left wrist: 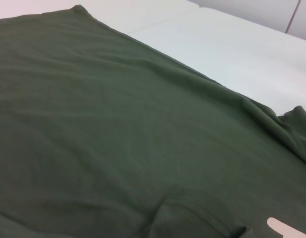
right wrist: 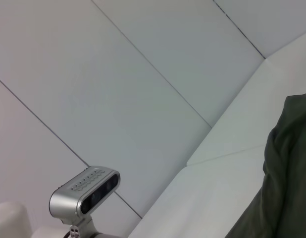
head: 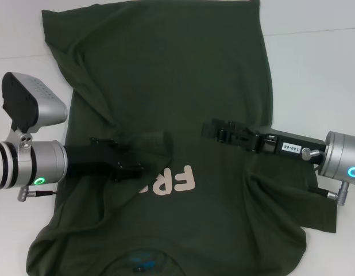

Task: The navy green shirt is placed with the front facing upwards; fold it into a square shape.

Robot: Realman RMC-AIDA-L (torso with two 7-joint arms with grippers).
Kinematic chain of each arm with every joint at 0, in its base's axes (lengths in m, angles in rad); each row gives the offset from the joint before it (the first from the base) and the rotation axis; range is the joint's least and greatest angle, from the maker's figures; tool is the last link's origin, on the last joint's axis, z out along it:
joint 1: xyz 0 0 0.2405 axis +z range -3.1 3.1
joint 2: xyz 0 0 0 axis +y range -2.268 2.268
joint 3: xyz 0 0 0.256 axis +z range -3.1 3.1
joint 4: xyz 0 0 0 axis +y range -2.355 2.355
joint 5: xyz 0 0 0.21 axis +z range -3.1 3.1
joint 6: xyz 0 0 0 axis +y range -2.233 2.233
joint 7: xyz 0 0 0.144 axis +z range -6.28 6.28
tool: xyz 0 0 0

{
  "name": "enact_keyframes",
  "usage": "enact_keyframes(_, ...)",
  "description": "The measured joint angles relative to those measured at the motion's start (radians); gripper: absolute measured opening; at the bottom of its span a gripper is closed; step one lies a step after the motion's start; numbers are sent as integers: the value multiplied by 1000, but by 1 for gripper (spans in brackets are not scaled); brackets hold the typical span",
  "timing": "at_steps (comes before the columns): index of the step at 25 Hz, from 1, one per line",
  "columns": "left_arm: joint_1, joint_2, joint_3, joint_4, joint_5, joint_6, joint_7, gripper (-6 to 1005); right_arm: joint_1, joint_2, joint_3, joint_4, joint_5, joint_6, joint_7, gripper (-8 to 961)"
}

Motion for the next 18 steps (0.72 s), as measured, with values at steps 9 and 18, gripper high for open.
enact_keyframes(9,-6,2,7,-7,8,-4,-7,544,-1,0,0,0,0,-1,0,745)
enact_keyframes(18,-7,2,5,-7,8,-6,-10,247,-2,0,0,0,0,-1,0,745)
